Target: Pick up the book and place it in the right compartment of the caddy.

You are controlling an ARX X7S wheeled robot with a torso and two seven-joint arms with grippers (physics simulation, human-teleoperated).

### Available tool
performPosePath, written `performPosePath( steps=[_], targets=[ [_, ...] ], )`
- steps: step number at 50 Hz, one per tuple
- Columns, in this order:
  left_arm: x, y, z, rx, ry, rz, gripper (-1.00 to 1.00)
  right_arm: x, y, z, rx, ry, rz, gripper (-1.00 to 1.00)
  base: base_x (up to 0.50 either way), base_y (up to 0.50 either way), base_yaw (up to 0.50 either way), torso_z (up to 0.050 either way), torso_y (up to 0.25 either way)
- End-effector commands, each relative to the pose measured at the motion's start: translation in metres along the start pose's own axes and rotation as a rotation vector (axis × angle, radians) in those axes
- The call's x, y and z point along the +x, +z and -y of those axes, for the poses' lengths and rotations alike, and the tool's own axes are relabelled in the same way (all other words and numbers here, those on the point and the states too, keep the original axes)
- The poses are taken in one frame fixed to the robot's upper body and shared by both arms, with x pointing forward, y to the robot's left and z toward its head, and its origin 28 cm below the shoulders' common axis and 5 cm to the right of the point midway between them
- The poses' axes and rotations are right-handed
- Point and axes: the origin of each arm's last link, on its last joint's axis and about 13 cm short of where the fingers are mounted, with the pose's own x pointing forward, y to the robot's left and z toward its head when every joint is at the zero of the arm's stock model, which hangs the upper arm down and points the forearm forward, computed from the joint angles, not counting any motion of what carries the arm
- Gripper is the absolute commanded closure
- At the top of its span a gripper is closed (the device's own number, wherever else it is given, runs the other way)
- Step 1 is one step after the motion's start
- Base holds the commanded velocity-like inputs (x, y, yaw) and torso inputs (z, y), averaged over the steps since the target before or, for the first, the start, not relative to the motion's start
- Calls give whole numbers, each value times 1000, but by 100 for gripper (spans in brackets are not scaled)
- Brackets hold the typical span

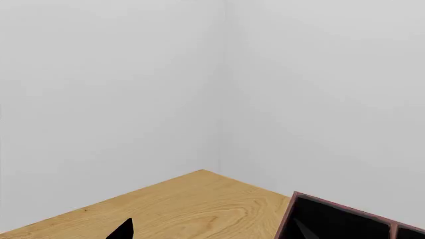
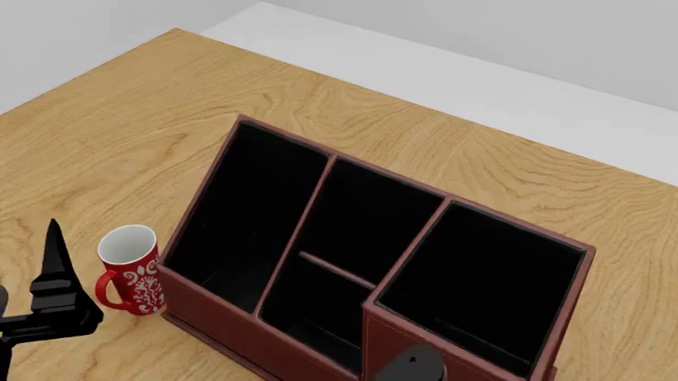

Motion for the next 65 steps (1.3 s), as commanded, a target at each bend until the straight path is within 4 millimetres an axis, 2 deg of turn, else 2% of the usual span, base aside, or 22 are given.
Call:
performPosePath(
  steps=[1, 8, 26, 30, 42, 53, 65],
  targets=[
    [1, 3, -3, -13, 14, 1, -100, -27, 14, 5, -56, -94, 87, 100, 0, 0, 0, 0, 0],
    [2, 3, -3, -14, 37, 3, -100, -42, 31, 11, -69, -127, 146, 100, 0, 0, 0, 0, 1],
    [3, 5, -4, -14, 61, 12, -100, -63, 52, 19, -74, -166, 251, 100, 0, 0, 0, 0, 1],
    [4, 7, -6, -87, 58, -12, -100, -66, 57, 25, -74, -177, 259, 100, 0, 0, 0, 0, 3],
    [5, 9, -10, -104, 65, -7, -100, -78, 80, 45, -23, -222, 310, 100, 0, 0, 0, 0, 1],
    [6, 7, -10, -102, 57, -16, -100, -92, 91, 51, -2, -230, 377, 100, 0, 0, 0, 0, 1],
    [7, 8, -10, -104, 61, -16, -100, -105, 106, 70, 81, -283, 408, 100, 0, 0, 0, 1, 1]
  ],
)
